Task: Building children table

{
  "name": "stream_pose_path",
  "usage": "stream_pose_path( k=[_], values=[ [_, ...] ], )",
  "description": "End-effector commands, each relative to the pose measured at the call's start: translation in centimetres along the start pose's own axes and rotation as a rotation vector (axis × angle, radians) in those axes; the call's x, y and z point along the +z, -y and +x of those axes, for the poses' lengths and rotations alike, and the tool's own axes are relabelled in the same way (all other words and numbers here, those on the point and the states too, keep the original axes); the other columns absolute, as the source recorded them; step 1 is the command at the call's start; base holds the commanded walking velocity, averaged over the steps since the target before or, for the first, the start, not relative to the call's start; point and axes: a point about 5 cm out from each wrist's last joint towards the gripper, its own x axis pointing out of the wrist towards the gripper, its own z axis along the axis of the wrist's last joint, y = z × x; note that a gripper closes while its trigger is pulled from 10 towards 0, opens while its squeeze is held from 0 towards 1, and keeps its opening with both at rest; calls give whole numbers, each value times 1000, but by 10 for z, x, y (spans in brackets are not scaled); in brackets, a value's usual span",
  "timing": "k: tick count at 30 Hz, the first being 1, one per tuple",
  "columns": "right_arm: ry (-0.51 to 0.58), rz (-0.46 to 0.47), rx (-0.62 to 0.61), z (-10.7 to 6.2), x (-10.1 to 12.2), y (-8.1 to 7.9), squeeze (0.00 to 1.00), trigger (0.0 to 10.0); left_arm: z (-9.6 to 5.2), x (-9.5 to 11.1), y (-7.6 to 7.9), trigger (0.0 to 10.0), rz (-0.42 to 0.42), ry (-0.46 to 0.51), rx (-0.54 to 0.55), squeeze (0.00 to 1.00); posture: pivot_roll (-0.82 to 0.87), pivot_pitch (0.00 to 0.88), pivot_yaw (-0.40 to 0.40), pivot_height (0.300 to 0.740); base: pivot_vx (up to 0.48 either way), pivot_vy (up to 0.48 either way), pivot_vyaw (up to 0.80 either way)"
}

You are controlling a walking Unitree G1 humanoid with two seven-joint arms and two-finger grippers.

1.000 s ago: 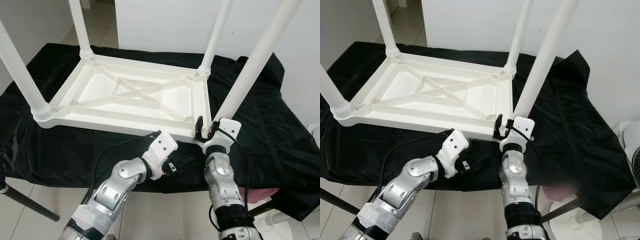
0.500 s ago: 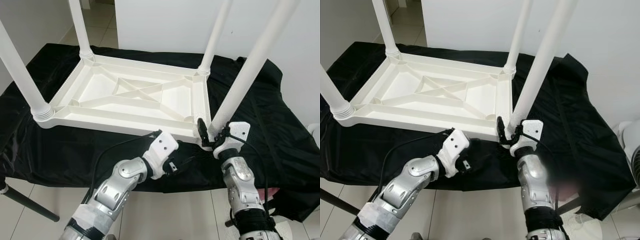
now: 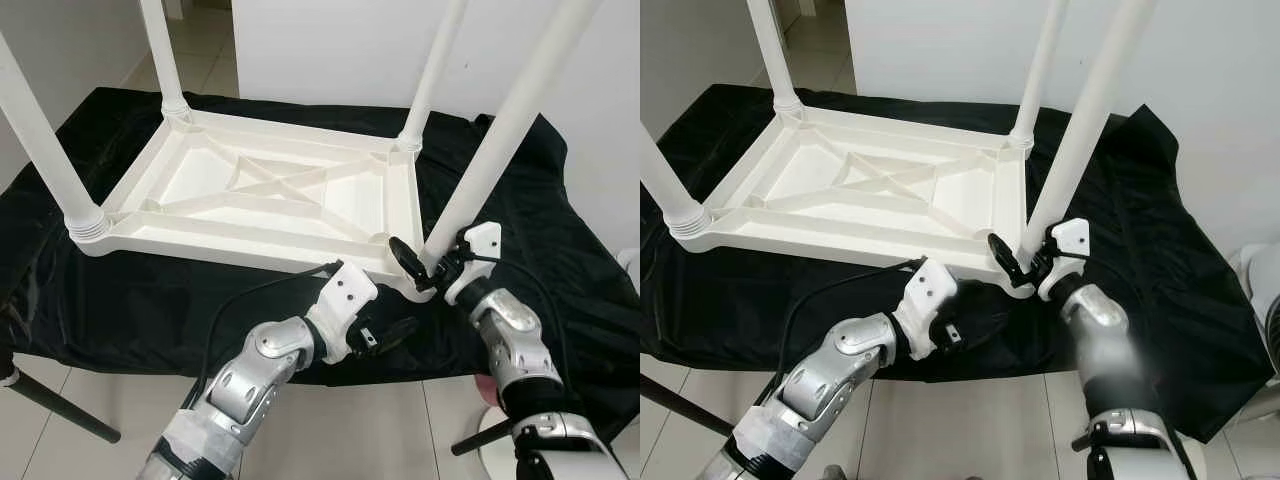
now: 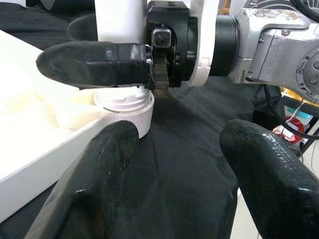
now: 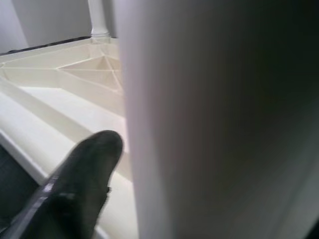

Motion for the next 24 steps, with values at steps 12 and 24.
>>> stream_pose_path(
  k=[12,24],
  values=[
    [-89,9,60,-8,-18,4,0,0,2,2,2,10000,4,-1,-56,0,9,45,-64,740,0,0,0],
    [-92,79,-63,-4,-21,2,0,10000,2,0,0,10000,18,-12,-44,0,-2,54,-68,740,0,0,0]
  ],
)
